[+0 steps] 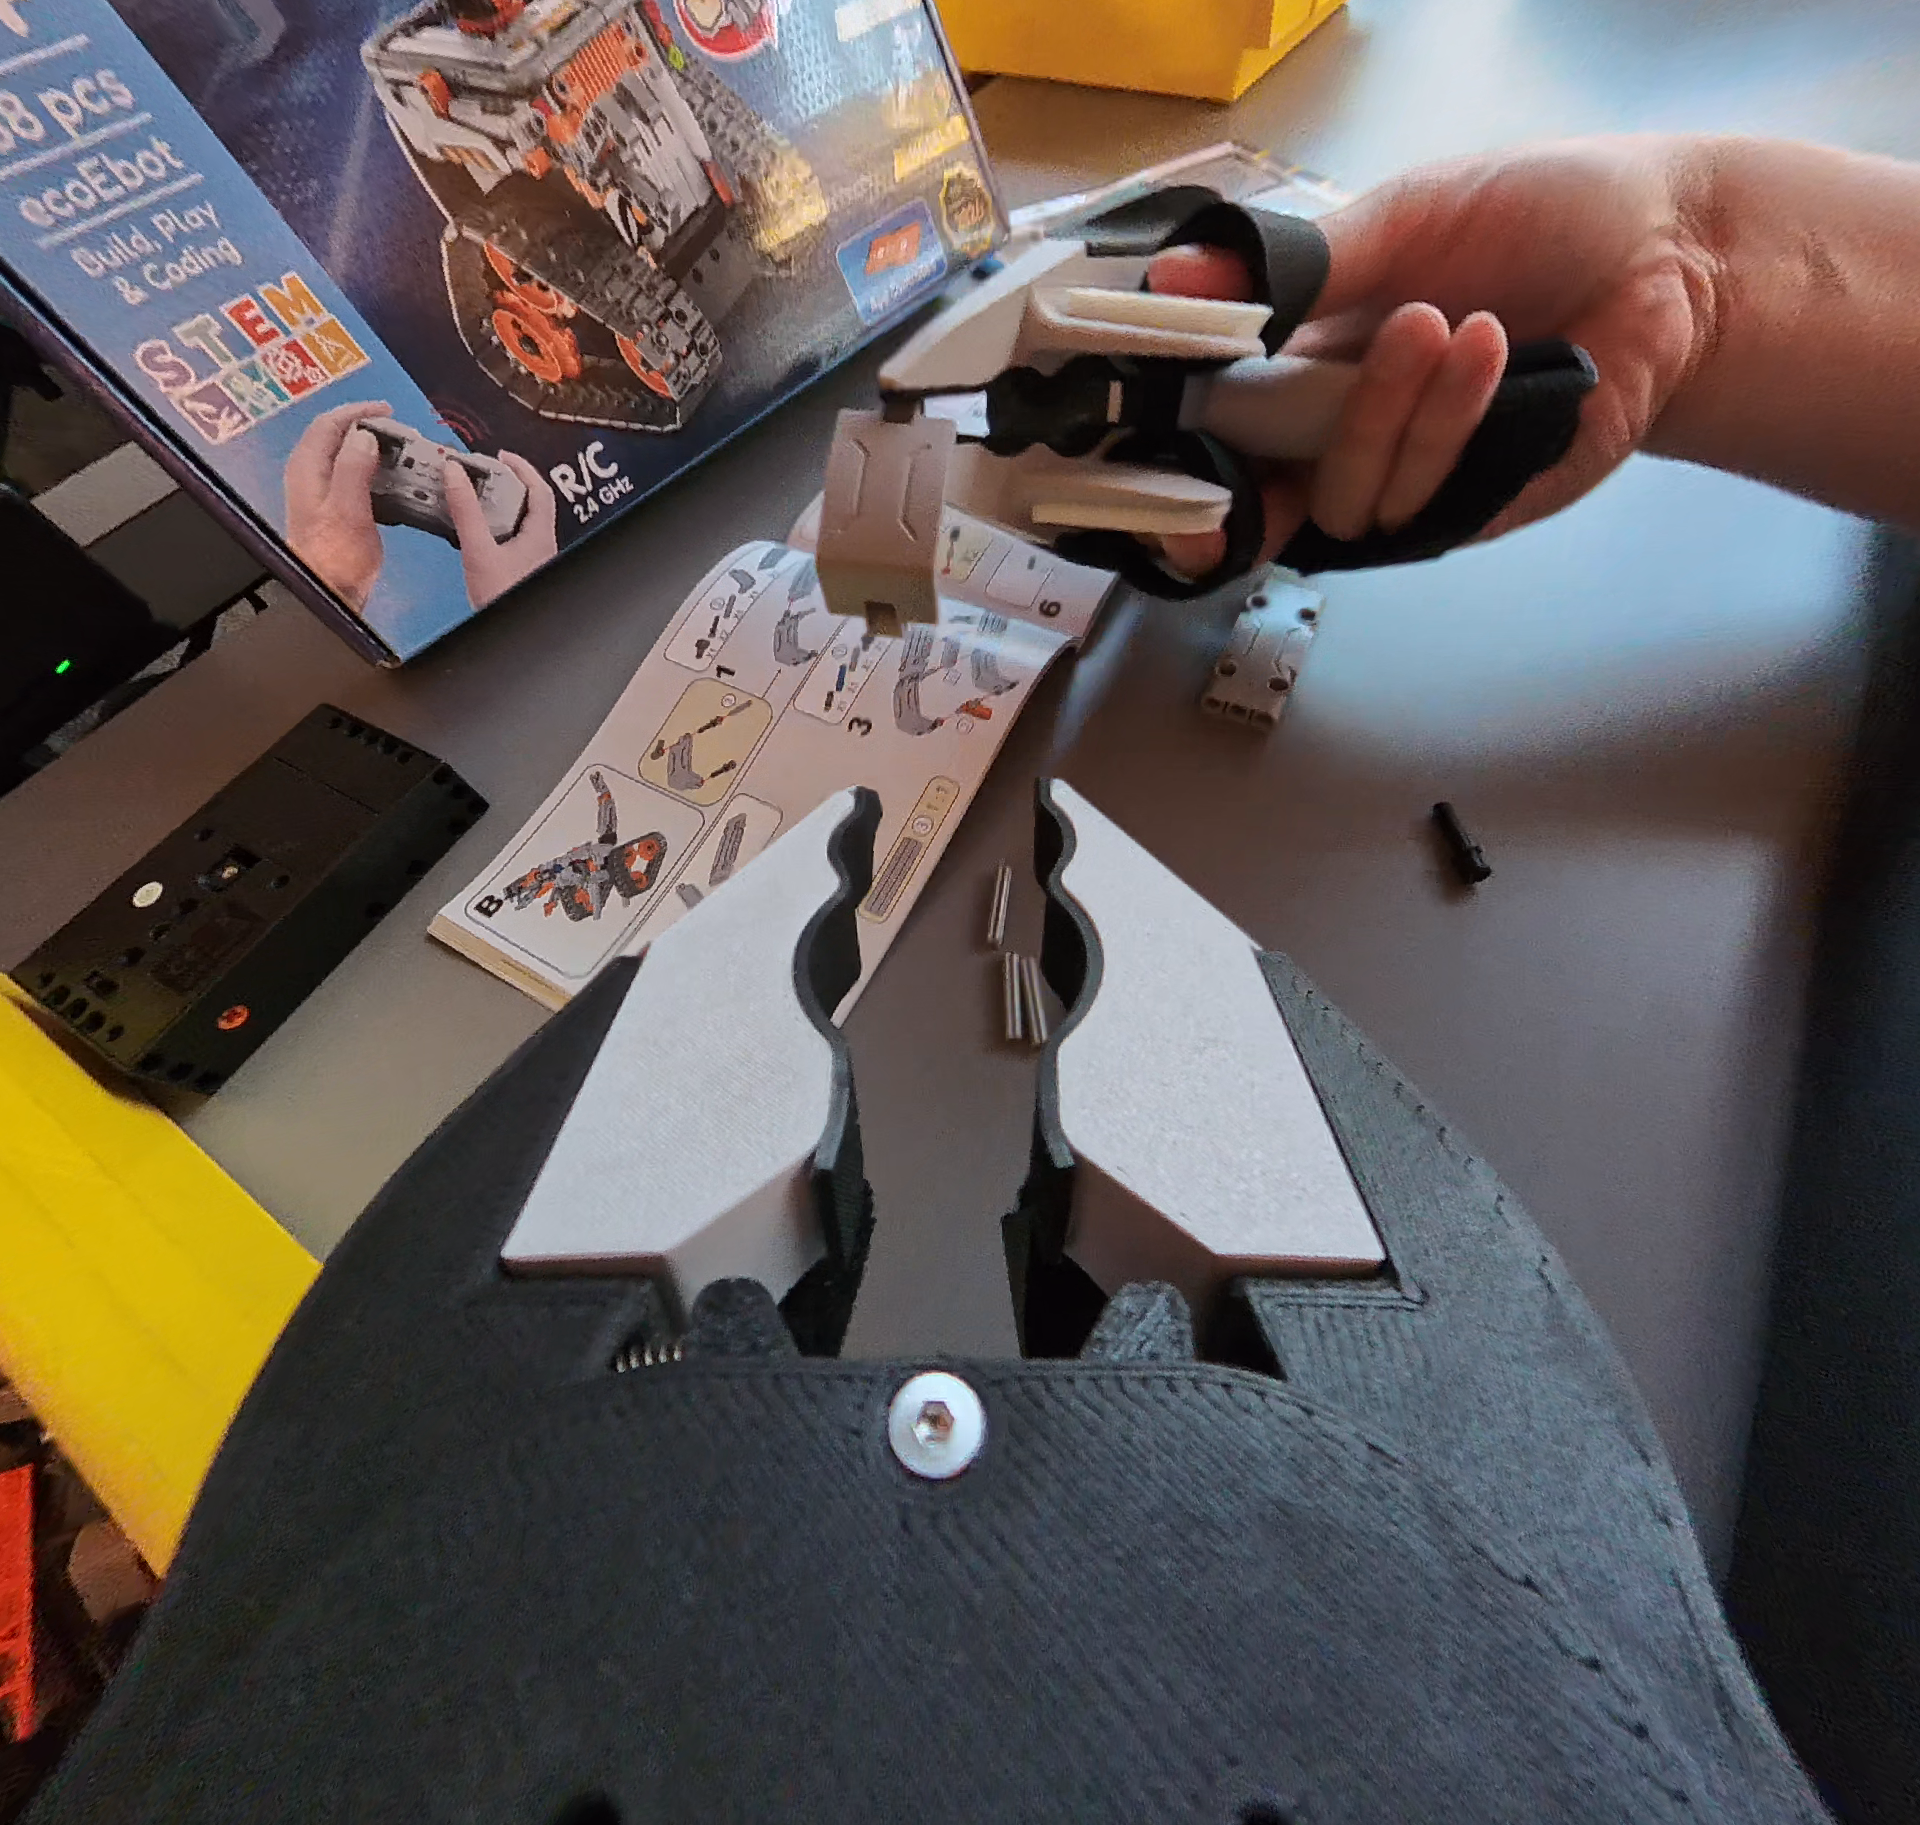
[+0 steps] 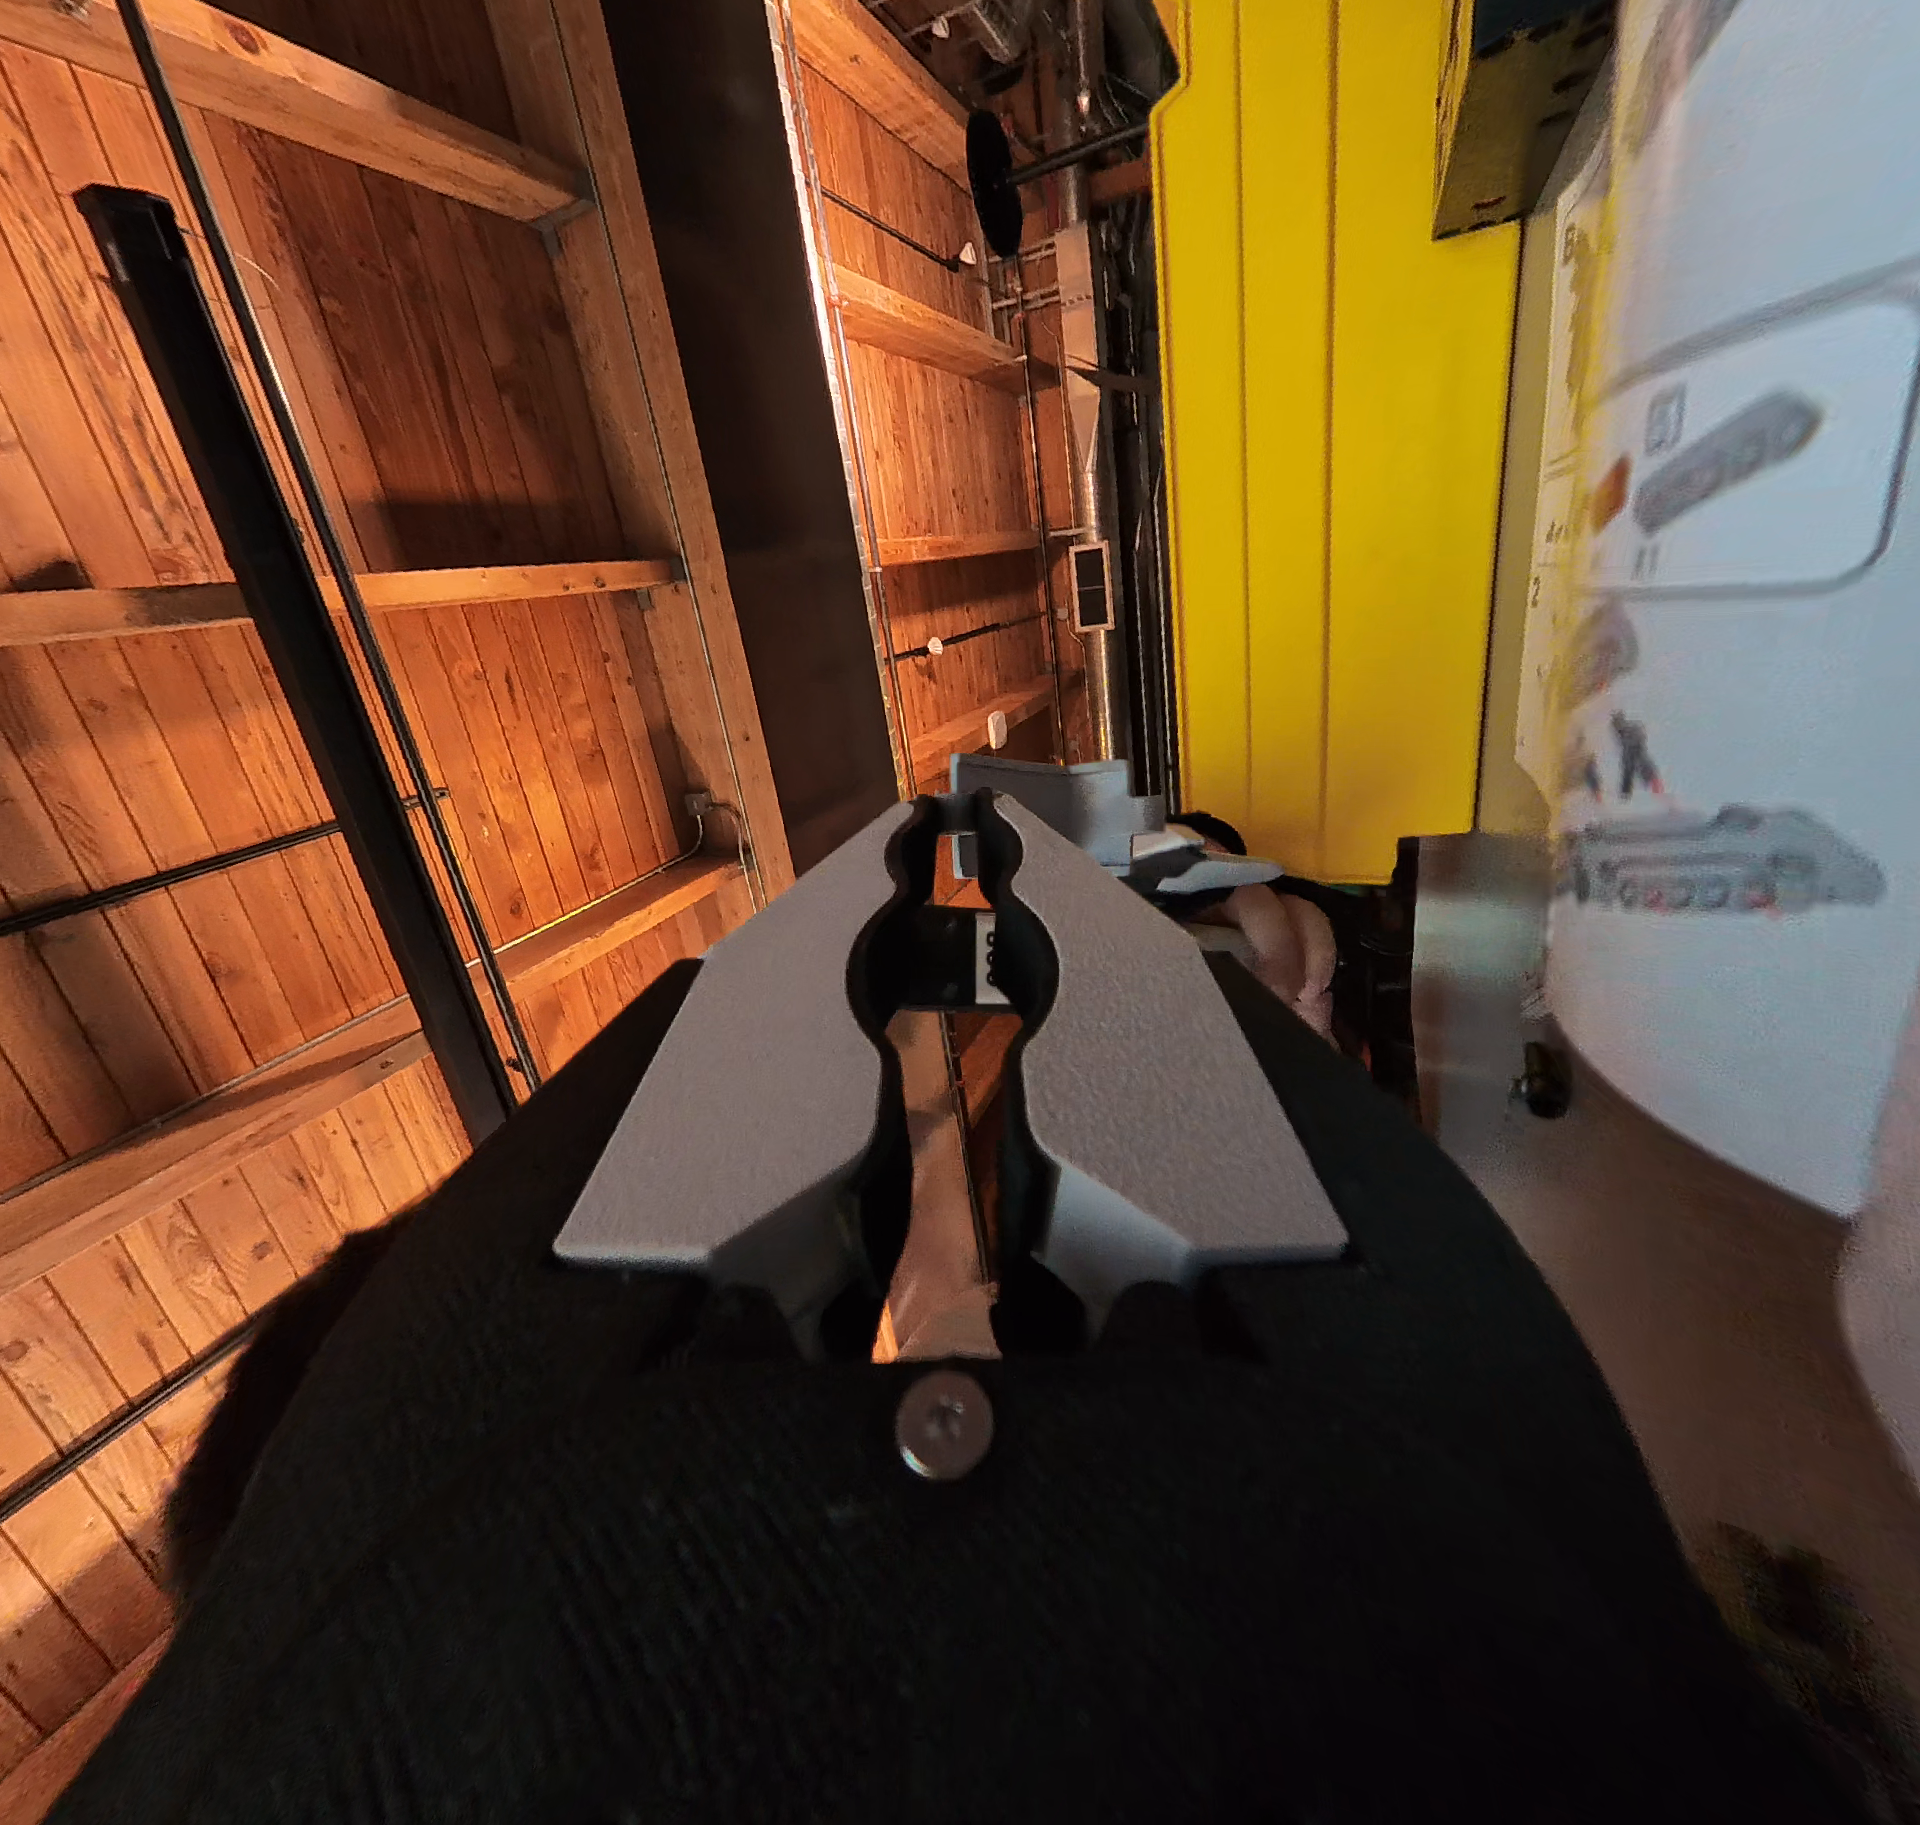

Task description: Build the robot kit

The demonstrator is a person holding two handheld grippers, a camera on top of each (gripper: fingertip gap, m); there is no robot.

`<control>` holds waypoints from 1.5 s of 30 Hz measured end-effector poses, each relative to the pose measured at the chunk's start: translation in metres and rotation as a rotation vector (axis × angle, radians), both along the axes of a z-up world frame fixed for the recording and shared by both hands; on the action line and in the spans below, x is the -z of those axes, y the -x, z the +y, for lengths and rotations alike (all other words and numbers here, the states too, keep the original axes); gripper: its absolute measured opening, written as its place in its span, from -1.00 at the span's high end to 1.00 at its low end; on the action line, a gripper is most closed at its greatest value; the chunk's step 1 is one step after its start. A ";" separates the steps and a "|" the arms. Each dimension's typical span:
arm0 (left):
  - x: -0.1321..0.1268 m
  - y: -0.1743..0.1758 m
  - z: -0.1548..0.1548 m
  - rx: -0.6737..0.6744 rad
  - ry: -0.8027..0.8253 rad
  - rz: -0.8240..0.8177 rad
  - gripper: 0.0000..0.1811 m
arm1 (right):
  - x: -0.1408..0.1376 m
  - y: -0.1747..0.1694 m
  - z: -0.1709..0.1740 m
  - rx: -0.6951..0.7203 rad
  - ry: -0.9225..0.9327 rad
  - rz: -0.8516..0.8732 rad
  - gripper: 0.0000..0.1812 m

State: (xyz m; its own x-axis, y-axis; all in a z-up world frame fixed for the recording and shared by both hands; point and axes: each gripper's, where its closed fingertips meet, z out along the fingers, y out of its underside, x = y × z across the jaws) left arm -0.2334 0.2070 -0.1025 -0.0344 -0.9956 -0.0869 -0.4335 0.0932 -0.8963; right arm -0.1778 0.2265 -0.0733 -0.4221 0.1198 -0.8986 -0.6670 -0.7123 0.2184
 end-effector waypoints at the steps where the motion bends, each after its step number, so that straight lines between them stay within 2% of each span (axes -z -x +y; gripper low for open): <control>1: -0.003 -0.001 -0.003 0.008 0.002 -0.016 0.68 | -0.001 0.003 -0.005 0.007 0.000 -0.002 0.95; 9: -0.012 -0.005 -0.034 0.125 0.098 -0.064 0.58 | 0.001 0.027 -0.033 -0.036 -0.001 0.015 0.94; 16: -0.006 -0.007 -0.051 0.211 0.226 -0.036 0.64 | -0.008 0.026 -0.041 -0.043 -0.018 0.059 0.94; 25: -0.014 -0.010 -0.044 0.189 0.393 -0.115 0.58 | -0.020 0.029 -0.046 -0.065 -0.037 0.118 0.93; 26: -0.017 -0.010 -0.043 0.187 0.410 -0.134 0.58 | -0.020 0.030 -0.046 -0.067 -0.035 0.116 0.89; 28: -0.023 -0.009 -0.040 0.180 0.427 -0.172 0.53 | -0.021 0.031 -0.047 -0.075 -0.034 0.118 0.94; 31: -0.031 -0.008 -0.038 0.186 0.401 -0.223 0.54 | -0.021 0.032 -0.048 -0.079 -0.031 0.122 0.94; 35: -0.028 -0.009 -0.038 0.171 0.306 -0.216 0.59 | -0.021 0.033 -0.049 -0.083 -0.028 0.125 0.94; 39: -0.023 -0.012 -0.048 0.199 0.316 -0.195 0.68 | -0.019 0.036 -0.049 -0.088 -0.021 0.120 0.94; 42: -0.018 -0.013 -0.049 0.198 0.381 -0.170 0.72 | -0.016 0.034 -0.047 -0.073 -0.010 0.107 0.93; 45: -0.021 -0.013 -0.051 0.211 0.527 -0.183 0.73 | -0.015 0.033 -0.047 -0.061 -0.012 0.093 0.92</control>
State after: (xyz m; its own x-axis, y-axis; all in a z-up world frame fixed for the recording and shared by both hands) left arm -0.2205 0.1559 -0.0818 -0.2675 -0.8792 0.3942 -0.2880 -0.3175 -0.9035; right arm -0.2113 0.1796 -0.0579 -0.5108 0.1018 -0.8537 -0.5993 -0.7541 0.2687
